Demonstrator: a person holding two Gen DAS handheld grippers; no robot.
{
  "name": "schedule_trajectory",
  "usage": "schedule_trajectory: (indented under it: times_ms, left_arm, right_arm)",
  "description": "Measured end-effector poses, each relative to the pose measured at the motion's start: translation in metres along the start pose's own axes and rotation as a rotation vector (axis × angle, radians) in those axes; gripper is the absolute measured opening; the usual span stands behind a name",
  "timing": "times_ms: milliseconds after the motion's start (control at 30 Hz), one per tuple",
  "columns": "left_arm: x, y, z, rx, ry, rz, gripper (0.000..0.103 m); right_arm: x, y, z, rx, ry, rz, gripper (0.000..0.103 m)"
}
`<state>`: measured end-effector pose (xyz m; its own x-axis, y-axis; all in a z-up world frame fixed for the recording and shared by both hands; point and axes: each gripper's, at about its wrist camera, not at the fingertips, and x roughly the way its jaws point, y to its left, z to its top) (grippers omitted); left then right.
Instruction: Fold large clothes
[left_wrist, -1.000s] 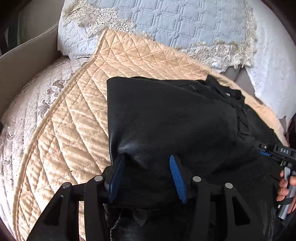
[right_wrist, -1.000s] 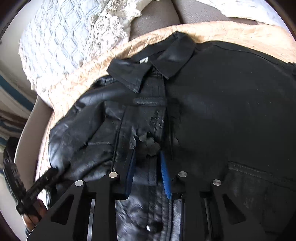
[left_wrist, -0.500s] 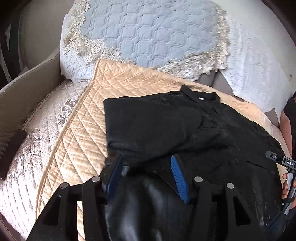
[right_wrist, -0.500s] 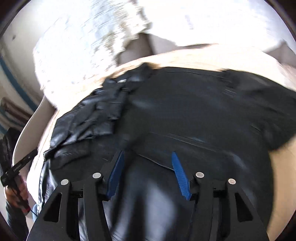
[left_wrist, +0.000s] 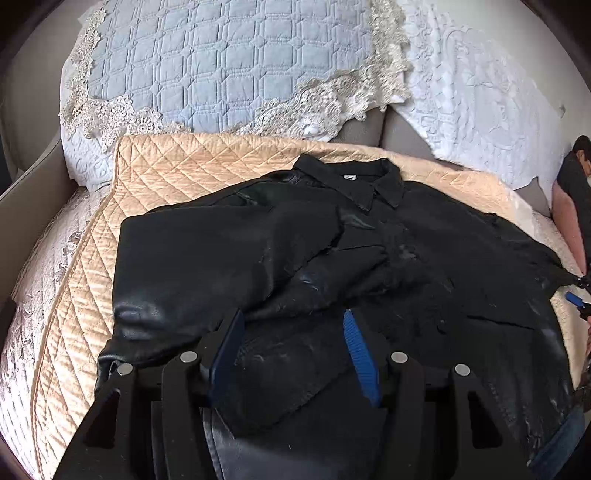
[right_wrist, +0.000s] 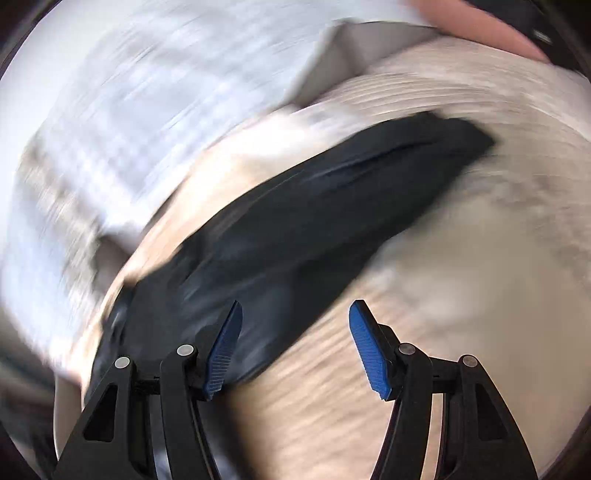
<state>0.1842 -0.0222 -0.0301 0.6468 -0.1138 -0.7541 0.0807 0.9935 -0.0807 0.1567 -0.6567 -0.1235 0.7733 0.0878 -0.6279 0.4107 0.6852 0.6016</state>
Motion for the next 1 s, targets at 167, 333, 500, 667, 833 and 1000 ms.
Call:
schedule_trajectory:
  times_ms: [167,333,500,667,833,1000]
  left_arm:
    - [0.03,0.022,-0.009,-0.066,0.051,0.056,0.058]
    - [0.043,0.037,-0.023,-0.106,0.065,0.063,0.059]
    - [0.045,0.028,-0.023,-0.062,0.06,0.098,0.063]
    - [0.032,0.032,-0.021,-0.079,0.061,0.065,0.063]
    - [0.004,0.033,-0.022,-0.096,0.015,0.025,0.063]
    - [-0.015,0.037,-0.022,-0.097,-0.021,0.024,0.063]
  right_arm:
    - [0.019,-0.065,0.044,0.205,-0.065,-0.039,0.062]
    - [0.04,-0.081,0.078,0.266,-0.118,-0.005,0.062]
    - [0.045,-0.075,0.104,0.247,-0.076,-0.08,0.008]
    - [-0.003,-0.006,0.105,0.055,-0.142,0.018,0.005]
    - [-0.051,0.118,0.075,-0.208,-0.16,0.228,0.001]
    - [-0.057,0.235,0.021,-0.463,-0.097,0.371,0.001]
